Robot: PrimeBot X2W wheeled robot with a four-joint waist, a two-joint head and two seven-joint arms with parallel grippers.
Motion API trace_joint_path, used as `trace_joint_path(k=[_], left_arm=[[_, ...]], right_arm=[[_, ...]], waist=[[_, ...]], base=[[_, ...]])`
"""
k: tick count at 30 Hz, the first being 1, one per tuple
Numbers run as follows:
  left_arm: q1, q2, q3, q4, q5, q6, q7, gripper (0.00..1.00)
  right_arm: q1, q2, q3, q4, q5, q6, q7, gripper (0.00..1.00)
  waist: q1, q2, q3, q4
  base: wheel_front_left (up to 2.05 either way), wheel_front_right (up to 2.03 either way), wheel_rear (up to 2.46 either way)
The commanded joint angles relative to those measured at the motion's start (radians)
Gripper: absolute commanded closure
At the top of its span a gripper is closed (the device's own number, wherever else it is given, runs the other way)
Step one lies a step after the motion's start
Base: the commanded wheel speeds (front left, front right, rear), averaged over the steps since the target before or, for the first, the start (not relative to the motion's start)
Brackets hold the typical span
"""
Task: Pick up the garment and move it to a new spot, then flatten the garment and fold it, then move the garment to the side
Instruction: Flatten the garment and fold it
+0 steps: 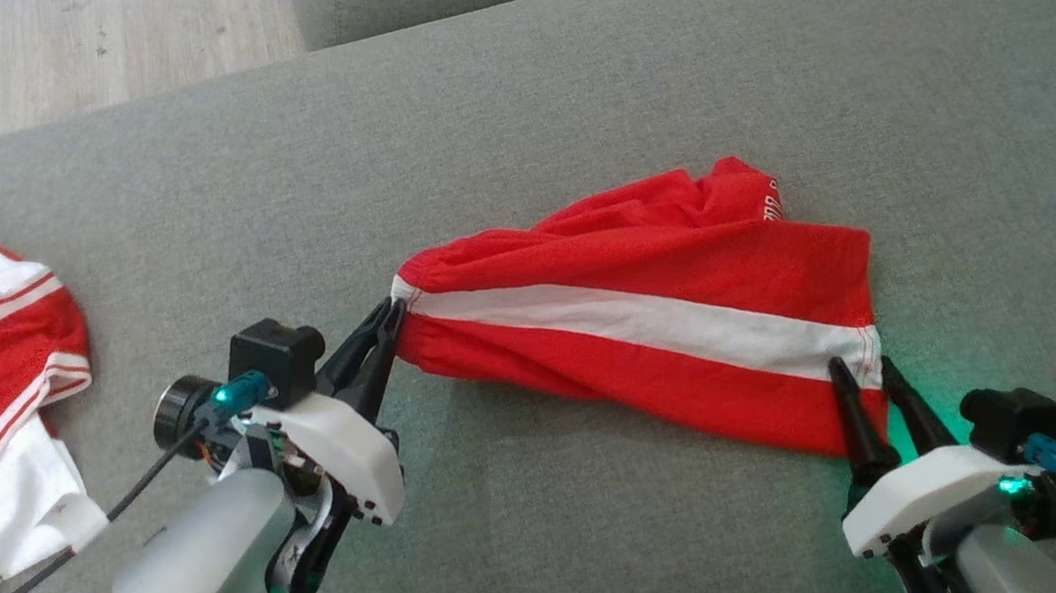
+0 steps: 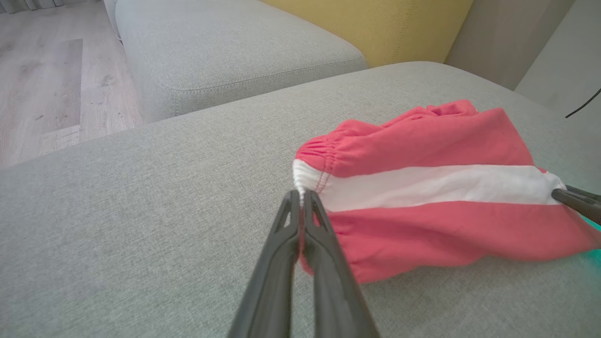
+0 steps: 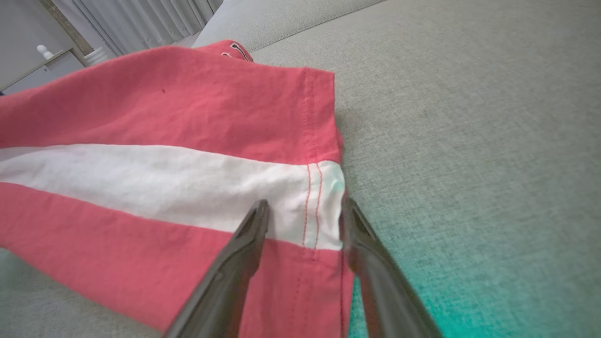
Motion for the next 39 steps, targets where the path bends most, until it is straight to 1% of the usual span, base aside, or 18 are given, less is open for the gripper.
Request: trace_joint_path(k=[1,3,5,6,7,11,13,17,18,21,24,27,30,32,34,37,39], left_arm=[[-0.034,0.024,0.039,-0.014,-0.01,0.004,-0.007,1.0],[-0.032,0.021,0.036,-0.01,-0.01,0.003,-0.008,1.0],[-0.03,0.017,0.033,-0.006,-0.011,0.001,-0.009,1.0],[-0.029,0.015,0.032,-0.004,-0.011,0.001,-0.01,1.0],[-0.027,0.013,0.031,-0.001,-0.012,0.0,-0.011,1.0],[-0.02,0.007,0.03,0.01,-0.015,-0.003,-0.023,1.0],[-0.021,0.005,0.033,0.011,-0.014,-0.005,-0.038,1.0],[-0.057,0.001,0.053,0.006,-0.007,0.0,-0.065,1.0],[-0.057,0.001,0.053,0.006,-0.007,0.0,-0.065,1.0],[-0.132,-0.004,0.08,-0.007,0.003,-0.002,-0.079,1.0],[-0.251,-0.021,0.1,-0.014,0.03,-0.023,-0.084,1.0],[-0.409,-0.056,0.121,0.016,0.075,-0.049,-0.104,1.0],[-0.581,-0.106,0.168,0.087,0.096,-0.07,-0.131,1.0],[-0.697,-0.14,0.195,0.141,0.123,-0.082,-0.152,1.0],[-0.801,-0.173,0.233,0.188,0.147,-0.08,-0.167,1.0],[-0.902,-0.213,0.308,0.218,0.176,-0.084,-0.174,1.0],[-0.912,-0.232,0.369,0.201,0.2,-0.092,-0.175,1.0]], right_arm=[[-0.034,-0.005,0.027,-0.02,0.002,0.008,-0.011,0.48],[-0.034,-0.005,0.027,-0.022,-0.003,0.008,-0.011,0.53],[-0.031,-0.005,0.023,-0.029,-0.014,0.008,-0.011,0.63],[-0.028,-0.005,0.022,-0.033,-0.017,0.008,-0.011,0.75],[-0.025,-0.005,0.021,-0.037,-0.017,0.008,-0.011,1.0],[-0.015,-0.006,0.027,-0.06,-0.019,0.008,-0.011,1.0],[-0.01,-0.009,0.009,-0.09,-0.026,0.008,-0.011,1.0],[-0.02,-0.024,-0.031,-0.19,-0.032,0.008,-0.011,1.0],[-0.02,-0.024,-0.031,-0.19,-0.032,0.008,-0.011,1.0],[-0.074,-0.062,-0.041,-0.283,-0.041,0.008,-0.011,1.0],[-0.186,-0.123,-0.031,-0.338,-0.032,0.008,-0.01,1.0],[-0.359,-0.194,-0.028,-0.359,-0.001,0.008,0.015,1.0],[-0.569,-0.251,-0.032,-0.345,0.041,0.008,0.046,1.0],[-0.708,-0.286,-0.033,-0.327,0.05,0.008,0.051,1.0],[-0.83,-0.318,-0.028,-0.314,0.049,0.008,0.045,1.0],[-0.968,-0.35,-0.022,-0.299,0.049,0.008,0.028,1.0],[-1.011,-0.367,-0.017,-0.293,0.053,0.008,0.018,1.0]], waist=[[0.0,0.0,-0.003,0.002],[0.0,0.0,-0.008,0.003],[0.0,0.0,-0.013,0.004],[0.0,0.0,-0.017,0.004],[0.0,0.0,-0.021,0.004],[0.0,0.0,-0.039,0.001],[0.0,0.0,-0.049,-0.001],[0.0,0.0,-0.062,-0.006],[0.0,0.0,-0.062,-0.006],[0.0,0.0,-0.056,-0.014],[0.0,0.0,-0.029,-0.027],[0.0,0.0,0.029,-0.037],[0.0,0.0,0.117,-0.048],[0.0,0.0,0.172,-0.053],[0.0,0.0,0.225,-0.057],[0.0,0.0,0.282,-0.063],[0.0,0.0,0.306,-0.061]], base=[[0.0,0.0,0.0],[0.0,0.0,0.0],[0.0,0.0,0.0],[0.0,0.0,0.0],[0.0,0.0,0.0],[0.0,0.0,0.0],[0.0,0.0,0.0],[0.0,0.0,0.0],[0.0,0.0,0.0],[0.0,0.0,0.0],[0.0,0.0,0.0],[0.0,0.0,0.0],[0.0,0.0,0.0],[0.0,0.0,0.0],[0.0,0.0,0.0],[0.0,0.0,0.0],[0.0,0.0,0.0]])
